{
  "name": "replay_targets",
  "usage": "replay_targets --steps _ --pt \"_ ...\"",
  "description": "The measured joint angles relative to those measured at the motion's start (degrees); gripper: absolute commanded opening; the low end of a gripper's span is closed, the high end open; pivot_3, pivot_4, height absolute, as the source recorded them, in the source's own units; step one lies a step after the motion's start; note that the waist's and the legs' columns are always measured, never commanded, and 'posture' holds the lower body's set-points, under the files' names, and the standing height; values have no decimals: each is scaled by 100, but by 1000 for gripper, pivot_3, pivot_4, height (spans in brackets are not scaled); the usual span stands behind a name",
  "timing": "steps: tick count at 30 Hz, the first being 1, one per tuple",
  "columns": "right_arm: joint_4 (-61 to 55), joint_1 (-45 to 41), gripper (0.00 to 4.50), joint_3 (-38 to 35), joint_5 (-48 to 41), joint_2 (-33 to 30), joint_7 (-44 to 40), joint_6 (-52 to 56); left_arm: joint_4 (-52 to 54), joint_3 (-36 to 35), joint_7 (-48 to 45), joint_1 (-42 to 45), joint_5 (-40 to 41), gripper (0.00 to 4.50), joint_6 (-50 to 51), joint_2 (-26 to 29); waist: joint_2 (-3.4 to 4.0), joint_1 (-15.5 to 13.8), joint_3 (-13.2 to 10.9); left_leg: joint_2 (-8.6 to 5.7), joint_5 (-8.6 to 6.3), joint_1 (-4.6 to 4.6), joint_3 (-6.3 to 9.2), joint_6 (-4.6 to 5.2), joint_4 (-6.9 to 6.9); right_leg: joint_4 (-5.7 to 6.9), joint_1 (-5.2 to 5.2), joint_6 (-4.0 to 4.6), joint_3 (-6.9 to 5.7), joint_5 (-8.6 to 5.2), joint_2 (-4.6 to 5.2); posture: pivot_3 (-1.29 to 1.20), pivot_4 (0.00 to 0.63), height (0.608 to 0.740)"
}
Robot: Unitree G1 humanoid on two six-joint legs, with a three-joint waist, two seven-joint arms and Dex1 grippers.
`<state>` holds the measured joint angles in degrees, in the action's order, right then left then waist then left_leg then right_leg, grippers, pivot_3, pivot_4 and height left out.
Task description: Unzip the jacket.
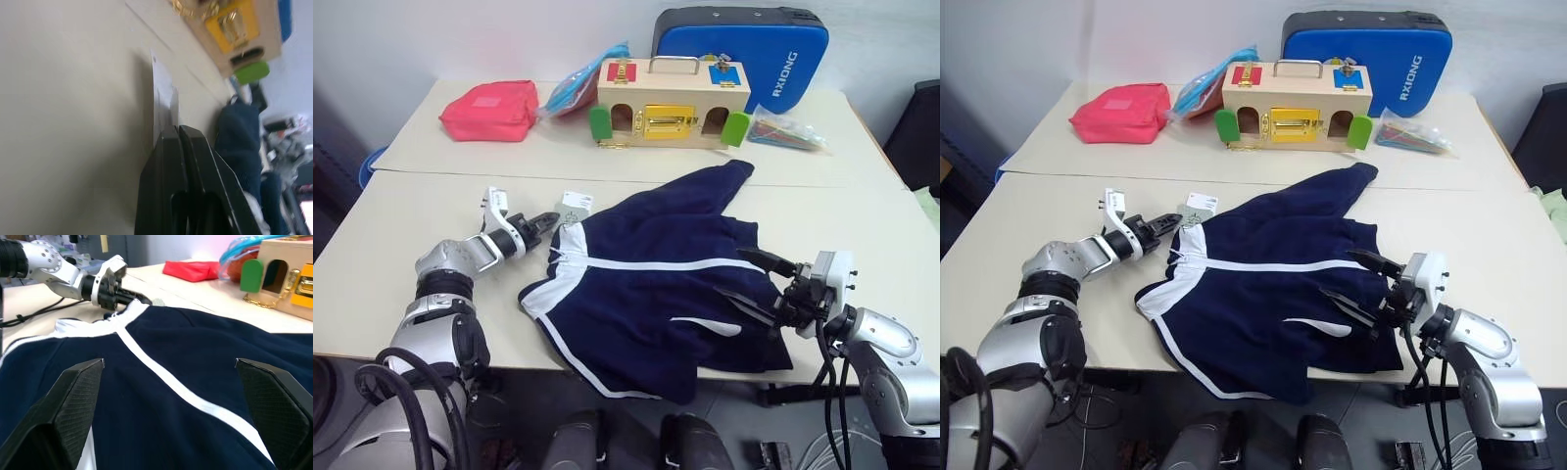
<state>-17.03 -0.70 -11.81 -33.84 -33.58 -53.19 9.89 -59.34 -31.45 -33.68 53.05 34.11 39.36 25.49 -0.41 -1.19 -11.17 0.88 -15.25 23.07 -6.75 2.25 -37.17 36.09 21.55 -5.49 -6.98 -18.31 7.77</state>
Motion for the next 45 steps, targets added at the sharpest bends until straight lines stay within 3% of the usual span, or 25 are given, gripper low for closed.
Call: replay_targets --steps 7,10,12,16,23,28,34,40,45 --pt "-77 207 4500 -39 56 13 114 -133 2703 -601 -37 -1390 1142 47 566 -211 -22 141 -12 17 3 9 -4 -18 6 0 2 1 5 0 -26 0 150 740" --pt "-91 233 4500 -30 59 14 134 -140 3596 -515 14 -1806 1446 47 1075 -97 -23 131 -11 14 2 8 -4 -12 1 -5 -3 1 8 0 -21 0 150 740" --pt "-92 238 4500 -31 68 14 132 -143 3829 -99 -19 -2091 1164 47 1041 206 -24 126 -11 10 0 4 -5 -12 3 -15 -2 1 10 0 -19 0 150 740" --pt "-91 198 4500 -35 60 0 97 -125 3522 676 59 -1998 275 1208 613 630 -26 64 -12 7 -9 8 -3 -18 5 -15 3 1 10 0 -14 0 150 740" --pt "-82 109 4500 -55 59 -23 36 -115 2316 1398 -324 -932 -247 3104 715 870 -29 2 -13 7 -12 12 -9 -8 7 -11 6 1 10 0 -21 0 150 740" --pt "-82 85 4500 -56 67 -28 29 -114 1253 1918 -461 -198 -826 3104 508 763 -31 -16 -14 2 -11 11 -13 -2 2 -15 6 1 7 0 -25 0 150 740" --pt "-87 79 4500 -55 69 -29 32 -115 206 2024 -835 505 -1062 3104 433 422 -32 -48 -13 -4 -10 11 -12 4 -3 -12 5 1 7 0 -20 0 150 740" --pt "-89 61 4500 -55 70 -29 64 -115 -36 2472 -1448 821 -1503 3104 494 158 -33 -38 -12 -8 -11 11 -14 7 -3 -12 4 0 5 1 -26 0 150 740" --pt "-107 48 4500 -56 70 -29 121 -114 -147 2631 -1596 888 -1837 1953 302 29 -33 -46 -11 -8 -13 10 -13 11 -6 -12 2 0 7 1 -20 0 150 740"
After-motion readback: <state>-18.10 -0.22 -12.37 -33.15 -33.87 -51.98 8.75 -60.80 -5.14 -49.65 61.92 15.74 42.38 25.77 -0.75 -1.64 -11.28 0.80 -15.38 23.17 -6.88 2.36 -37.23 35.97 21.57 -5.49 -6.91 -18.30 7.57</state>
